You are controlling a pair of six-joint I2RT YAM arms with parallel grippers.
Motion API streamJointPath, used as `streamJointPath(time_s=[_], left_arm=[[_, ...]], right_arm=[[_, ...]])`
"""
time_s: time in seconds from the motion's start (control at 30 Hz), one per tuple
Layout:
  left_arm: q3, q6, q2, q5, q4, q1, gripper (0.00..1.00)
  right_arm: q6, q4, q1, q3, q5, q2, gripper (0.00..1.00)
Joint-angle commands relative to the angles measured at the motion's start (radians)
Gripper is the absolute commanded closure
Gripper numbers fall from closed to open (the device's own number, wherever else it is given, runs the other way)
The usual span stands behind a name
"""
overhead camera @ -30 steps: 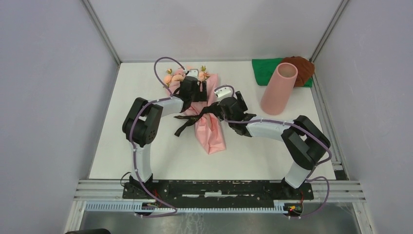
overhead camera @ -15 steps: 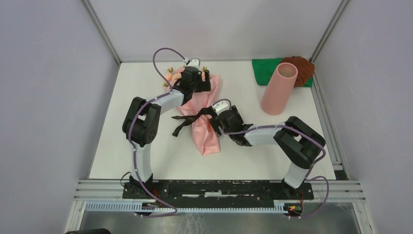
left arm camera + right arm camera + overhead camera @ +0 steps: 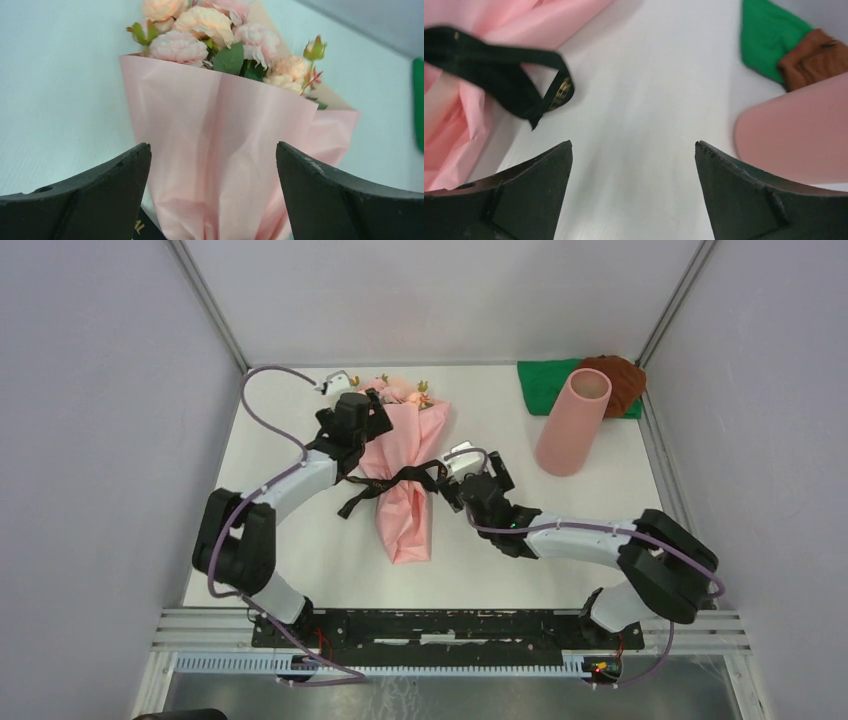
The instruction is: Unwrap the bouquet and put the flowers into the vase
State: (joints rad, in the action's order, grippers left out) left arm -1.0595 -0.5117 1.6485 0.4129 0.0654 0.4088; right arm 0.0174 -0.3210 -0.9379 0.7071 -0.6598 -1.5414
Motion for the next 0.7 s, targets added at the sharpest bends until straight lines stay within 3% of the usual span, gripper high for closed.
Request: streamJointPath(time_s=[0.0, 0.13, 0.3, 0.47, 0.67], left_arm=[[0.060, -0.331, -0.160, 0.120, -0.179, -0.023, 0.00], [0.234, -0.603, -0.308, 0.063, -0.170, -0.029, 0.04], [0.556, -0.926, -0.538, -0.010, 0.018, -0.027, 0.11], [0.631, -0.970, -0.727, 0.084, -0.053, -0.028, 0.04], [0.671, -0.986, -0.780, 0.160, 0.004, -0.036, 0.09]], right_arm=[[-0.084, -0.041, 0.044, 0.018, -0.127, 0.100, 0.02], [-0.077, 0.008, 0.060, 0.066, -0.046, 0.041, 0.02], [-0.062, 0.028, 0.062, 0.084, 0.002, -0.029, 0.03], [-0.053, 0.035, 0.062, 0.080, 0.010, -0.047, 0.03], [-0.054, 0.050, 0.062, 0.097, 0.033, -0.058, 0.05]])
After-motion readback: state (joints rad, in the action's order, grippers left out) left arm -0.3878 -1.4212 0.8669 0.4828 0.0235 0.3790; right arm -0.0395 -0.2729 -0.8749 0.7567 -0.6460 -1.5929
